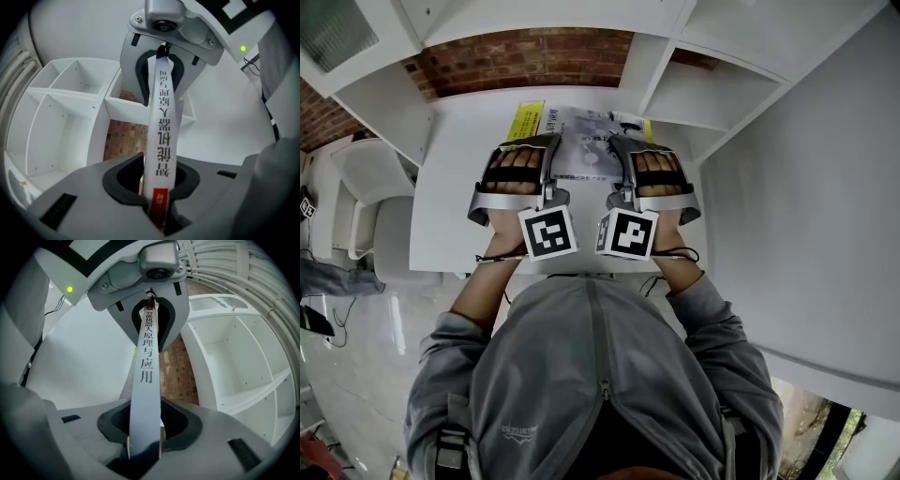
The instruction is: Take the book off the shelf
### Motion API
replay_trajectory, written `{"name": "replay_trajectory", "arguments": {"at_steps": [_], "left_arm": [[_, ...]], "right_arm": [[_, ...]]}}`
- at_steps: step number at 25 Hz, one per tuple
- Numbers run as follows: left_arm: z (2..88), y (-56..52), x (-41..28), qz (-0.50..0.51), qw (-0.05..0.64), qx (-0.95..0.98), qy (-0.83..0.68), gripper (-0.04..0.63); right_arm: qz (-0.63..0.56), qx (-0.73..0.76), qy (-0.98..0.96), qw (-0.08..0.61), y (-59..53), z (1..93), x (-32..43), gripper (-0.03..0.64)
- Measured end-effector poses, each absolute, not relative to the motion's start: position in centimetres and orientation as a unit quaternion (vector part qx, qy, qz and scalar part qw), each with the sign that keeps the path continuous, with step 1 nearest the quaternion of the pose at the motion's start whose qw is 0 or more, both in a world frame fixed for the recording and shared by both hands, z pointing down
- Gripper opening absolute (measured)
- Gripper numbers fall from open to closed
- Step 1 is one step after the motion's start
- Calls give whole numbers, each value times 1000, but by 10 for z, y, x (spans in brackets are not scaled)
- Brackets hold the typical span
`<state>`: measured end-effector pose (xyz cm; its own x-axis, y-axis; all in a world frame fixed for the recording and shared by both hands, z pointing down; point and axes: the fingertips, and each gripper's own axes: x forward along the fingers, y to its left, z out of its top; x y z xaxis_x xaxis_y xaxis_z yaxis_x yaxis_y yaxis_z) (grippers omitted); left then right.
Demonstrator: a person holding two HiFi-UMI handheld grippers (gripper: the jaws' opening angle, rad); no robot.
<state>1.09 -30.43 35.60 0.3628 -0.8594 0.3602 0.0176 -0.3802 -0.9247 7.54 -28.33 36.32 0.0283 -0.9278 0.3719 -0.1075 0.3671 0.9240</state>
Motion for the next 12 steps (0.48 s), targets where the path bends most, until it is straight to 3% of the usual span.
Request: {"name": "replay_trajectory", "arguments": {"at_steps": [12], "left_arm": [[419,-307,19,-498,425,-707,267,86]], "right_arm": [[-311,404,-629,587,-286,427,82,137]]}}
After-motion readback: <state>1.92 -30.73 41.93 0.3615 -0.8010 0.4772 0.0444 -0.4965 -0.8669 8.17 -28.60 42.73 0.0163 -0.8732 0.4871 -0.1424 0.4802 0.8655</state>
